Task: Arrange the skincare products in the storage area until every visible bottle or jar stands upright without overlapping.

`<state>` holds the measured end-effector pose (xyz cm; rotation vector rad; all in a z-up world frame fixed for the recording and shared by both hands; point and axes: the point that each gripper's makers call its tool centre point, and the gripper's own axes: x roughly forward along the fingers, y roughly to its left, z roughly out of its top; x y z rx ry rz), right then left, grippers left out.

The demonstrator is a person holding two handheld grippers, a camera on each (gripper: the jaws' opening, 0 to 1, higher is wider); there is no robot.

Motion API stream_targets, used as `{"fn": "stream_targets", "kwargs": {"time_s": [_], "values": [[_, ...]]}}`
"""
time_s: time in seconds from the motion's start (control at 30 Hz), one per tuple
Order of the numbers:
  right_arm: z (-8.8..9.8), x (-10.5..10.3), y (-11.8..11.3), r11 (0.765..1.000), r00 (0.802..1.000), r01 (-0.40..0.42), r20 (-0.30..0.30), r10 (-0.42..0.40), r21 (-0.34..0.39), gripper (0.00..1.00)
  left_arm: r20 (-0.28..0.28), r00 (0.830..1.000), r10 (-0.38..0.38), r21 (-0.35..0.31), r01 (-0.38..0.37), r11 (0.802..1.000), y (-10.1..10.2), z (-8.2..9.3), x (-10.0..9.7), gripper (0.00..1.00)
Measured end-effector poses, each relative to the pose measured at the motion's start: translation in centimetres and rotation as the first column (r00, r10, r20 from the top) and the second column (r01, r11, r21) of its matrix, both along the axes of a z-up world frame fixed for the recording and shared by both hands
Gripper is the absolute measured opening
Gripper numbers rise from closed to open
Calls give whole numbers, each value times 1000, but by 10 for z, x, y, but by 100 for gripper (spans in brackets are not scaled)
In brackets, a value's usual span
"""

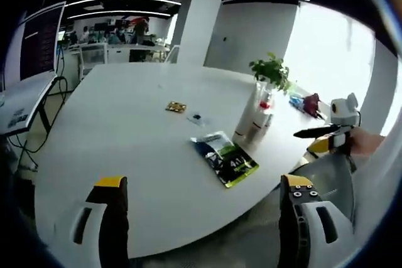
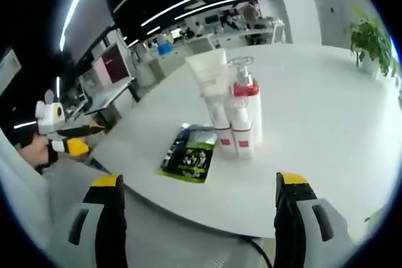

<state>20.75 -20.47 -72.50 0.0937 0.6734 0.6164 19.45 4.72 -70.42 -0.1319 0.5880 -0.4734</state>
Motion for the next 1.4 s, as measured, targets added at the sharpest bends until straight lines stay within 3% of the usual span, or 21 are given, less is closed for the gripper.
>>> {"fn": "stream_targets", "kwargs": {"time_s": [0.17, 0.27, 0.73, 0.97, 1.17, 1.4], "values": [[2, 1, 0, 1000, 1000, 12, -5, -12, 20, 96, 11, 999, -38, -13, 38, 999, -11, 8, 5, 95], [1, 1, -1, 1000, 1000, 12, 0, -12, 6, 98, 13, 996, -85, 32, 85, 996, -19, 8, 11, 97], [-6, 3, -7, 999, 1000, 27, -2, -27, -38, 97, -25, 981, -190, 92, 192, 977, -29, -9, 50, 96], [-8, 6, -13, 997, 999, 53, 2, -53, -60, 97, -49, 964, -261, 133, 265, 955, -31, -19, 71, 95], [-9, 8, -16, 995, 998, 70, 6, -69, -65, 96, -79, 938, -337, 190, 346, 919, -37, -28, 92, 93], [-9, 8, -16, 994, 998, 69, 12, -69, -79, 96, -99, 922, -375, 205, 387, 899, -46, -35, 119, 92]]}}
